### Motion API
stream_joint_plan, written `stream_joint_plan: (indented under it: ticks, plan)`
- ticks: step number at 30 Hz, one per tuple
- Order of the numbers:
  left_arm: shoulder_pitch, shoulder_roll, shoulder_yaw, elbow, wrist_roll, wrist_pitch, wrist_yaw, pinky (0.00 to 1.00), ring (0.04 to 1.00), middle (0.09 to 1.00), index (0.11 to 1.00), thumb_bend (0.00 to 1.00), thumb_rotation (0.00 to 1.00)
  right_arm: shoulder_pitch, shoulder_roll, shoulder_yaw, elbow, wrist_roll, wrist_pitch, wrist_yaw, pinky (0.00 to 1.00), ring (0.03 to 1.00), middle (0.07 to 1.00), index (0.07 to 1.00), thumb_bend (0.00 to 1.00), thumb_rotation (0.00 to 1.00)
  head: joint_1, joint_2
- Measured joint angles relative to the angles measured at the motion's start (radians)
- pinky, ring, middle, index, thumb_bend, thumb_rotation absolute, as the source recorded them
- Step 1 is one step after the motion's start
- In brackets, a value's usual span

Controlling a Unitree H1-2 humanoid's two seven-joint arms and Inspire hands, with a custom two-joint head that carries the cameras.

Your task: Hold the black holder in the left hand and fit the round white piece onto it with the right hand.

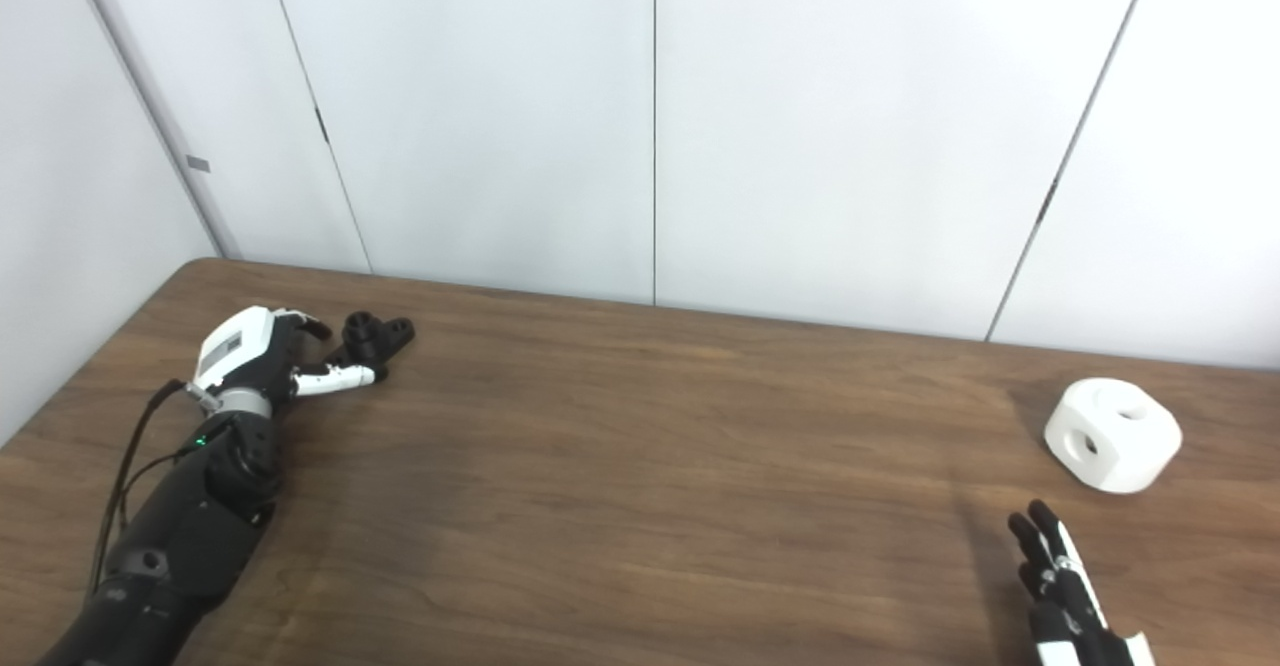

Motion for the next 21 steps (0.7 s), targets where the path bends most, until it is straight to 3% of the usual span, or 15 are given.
stream_joint_plan:
  ticks: [13, 21]
  plan:
    - [-0.01, -0.002, -0.011, 0.016, -0.029, -0.005, 0.018, 1.0, 1.0, 0.912, 0.719, 0.92, 0.4, 0.008, 0.006, 0.001, -0.01, -0.012, 0.013, -0.001, 1.0, 0.986, 0.948, 0.967, 0.63, 0.92, -0.003, 0.008]
    - [-0.008, -0.003, -0.026, 0.032, -0.035, -0.04, 0.048, 1.0, 0.999, 0.896, 0.699, 0.9, 0.29, 0.009, 0.008, 0.002, -0.012, -0.018, 0.019, -0.001, 1.0, 0.985, 0.949, 0.966, 0.64, 0.92, -0.006, 0.011]
